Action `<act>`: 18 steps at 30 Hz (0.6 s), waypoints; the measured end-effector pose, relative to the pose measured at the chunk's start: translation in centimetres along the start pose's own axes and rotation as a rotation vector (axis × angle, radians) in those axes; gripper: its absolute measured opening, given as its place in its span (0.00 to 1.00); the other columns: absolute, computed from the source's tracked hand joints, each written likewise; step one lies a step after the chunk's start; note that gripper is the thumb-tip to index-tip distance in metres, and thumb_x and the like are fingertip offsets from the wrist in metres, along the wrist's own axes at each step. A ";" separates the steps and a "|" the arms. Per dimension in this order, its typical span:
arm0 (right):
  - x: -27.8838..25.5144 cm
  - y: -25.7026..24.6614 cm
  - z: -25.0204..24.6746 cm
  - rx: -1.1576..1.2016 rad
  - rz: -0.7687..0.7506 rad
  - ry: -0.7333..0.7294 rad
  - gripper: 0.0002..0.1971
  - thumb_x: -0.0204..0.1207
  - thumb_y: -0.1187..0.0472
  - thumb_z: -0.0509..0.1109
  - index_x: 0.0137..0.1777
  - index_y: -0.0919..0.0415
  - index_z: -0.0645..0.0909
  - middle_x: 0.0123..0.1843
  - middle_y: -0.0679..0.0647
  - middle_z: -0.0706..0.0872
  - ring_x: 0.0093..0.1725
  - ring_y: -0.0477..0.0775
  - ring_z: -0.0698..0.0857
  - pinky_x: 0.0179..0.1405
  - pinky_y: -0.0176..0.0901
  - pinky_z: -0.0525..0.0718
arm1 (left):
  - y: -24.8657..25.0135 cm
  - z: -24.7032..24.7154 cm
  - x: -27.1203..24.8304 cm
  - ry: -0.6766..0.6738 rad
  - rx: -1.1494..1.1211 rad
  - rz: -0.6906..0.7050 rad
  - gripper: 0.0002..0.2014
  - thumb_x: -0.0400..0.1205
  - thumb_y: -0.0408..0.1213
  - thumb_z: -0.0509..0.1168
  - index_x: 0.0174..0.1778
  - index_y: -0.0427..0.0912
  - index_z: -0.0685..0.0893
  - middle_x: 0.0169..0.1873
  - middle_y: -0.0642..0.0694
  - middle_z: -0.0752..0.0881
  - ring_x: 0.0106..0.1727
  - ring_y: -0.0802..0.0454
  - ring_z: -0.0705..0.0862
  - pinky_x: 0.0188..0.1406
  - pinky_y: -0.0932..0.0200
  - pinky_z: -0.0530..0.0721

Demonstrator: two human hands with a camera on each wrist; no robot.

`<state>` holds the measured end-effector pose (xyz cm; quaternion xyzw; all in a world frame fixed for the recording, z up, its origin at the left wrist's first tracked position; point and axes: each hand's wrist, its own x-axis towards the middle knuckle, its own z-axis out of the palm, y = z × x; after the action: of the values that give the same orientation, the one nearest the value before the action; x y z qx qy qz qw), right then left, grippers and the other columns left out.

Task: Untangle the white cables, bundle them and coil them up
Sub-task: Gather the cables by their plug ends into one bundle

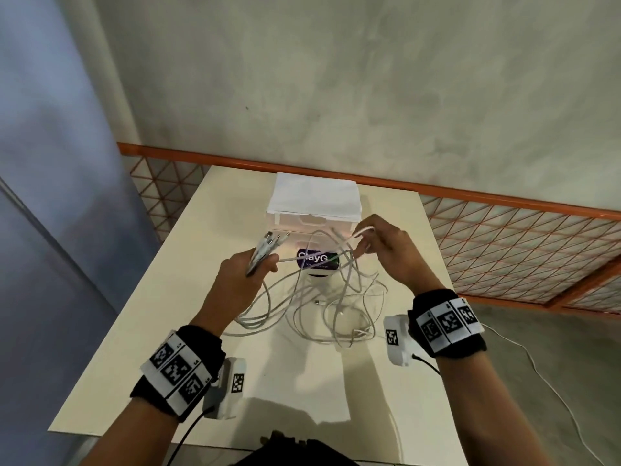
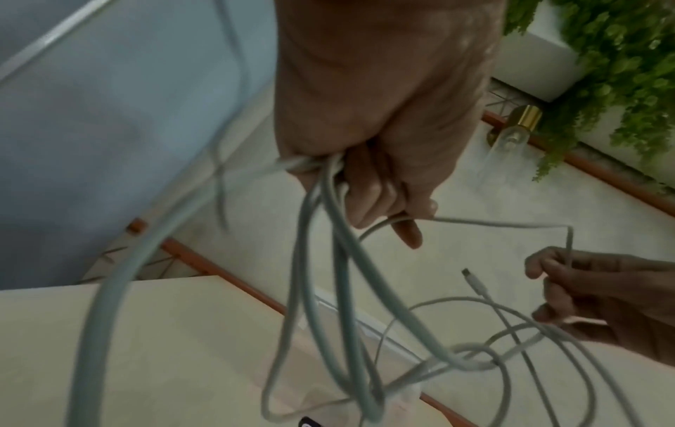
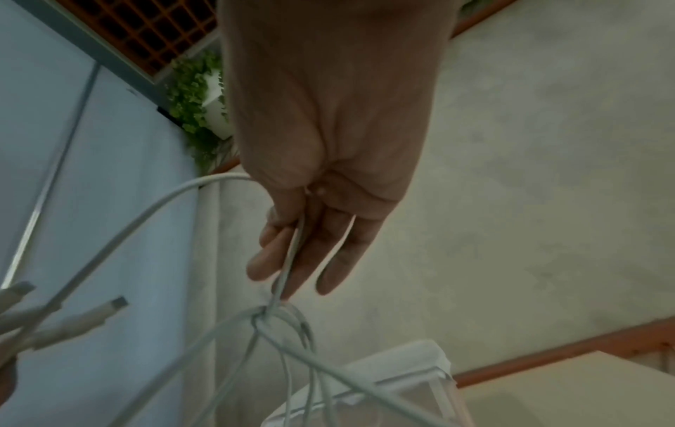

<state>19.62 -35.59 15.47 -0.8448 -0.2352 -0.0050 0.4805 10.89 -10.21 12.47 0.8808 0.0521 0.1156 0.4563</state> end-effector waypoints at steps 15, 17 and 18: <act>-2.9 7.2 0.0 0.096 0.461 0.125 0.14 0.81 0.66 0.62 0.32 0.60 0.77 0.23 0.52 0.82 0.14 0.41 0.73 0.15 0.28 0.68 | -3.2 -5.1 0.0 0.010 0.076 0.035 0.14 0.81 0.44 0.66 0.30 0.43 0.84 0.17 0.50 0.75 0.22 0.59 0.76 0.25 0.74 0.70; -3.6 7.4 0.3 0.176 0.512 0.142 0.17 0.82 0.62 0.62 0.30 0.61 0.77 0.14 0.47 0.76 0.15 0.44 0.71 0.14 0.28 0.66 | -3.4 -5.2 -0.1 0.054 0.075 0.023 0.14 0.81 0.43 0.66 0.29 0.47 0.83 0.16 0.50 0.75 0.23 0.60 0.76 0.26 0.75 0.70; -3.9 7.6 0.4 0.202 0.525 0.163 0.19 0.83 0.60 0.61 0.30 0.61 0.77 0.14 0.47 0.75 0.16 0.45 0.69 0.14 0.28 0.64 | -3.4 -5.3 -0.2 0.071 0.069 0.019 0.15 0.82 0.43 0.65 0.28 0.48 0.83 0.16 0.49 0.75 0.23 0.60 0.76 0.26 0.75 0.71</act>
<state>19.14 -40.01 8.22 -0.8216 0.0315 0.0750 0.5643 9.39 -4.13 12.62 0.8918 0.0639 0.1490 0.4223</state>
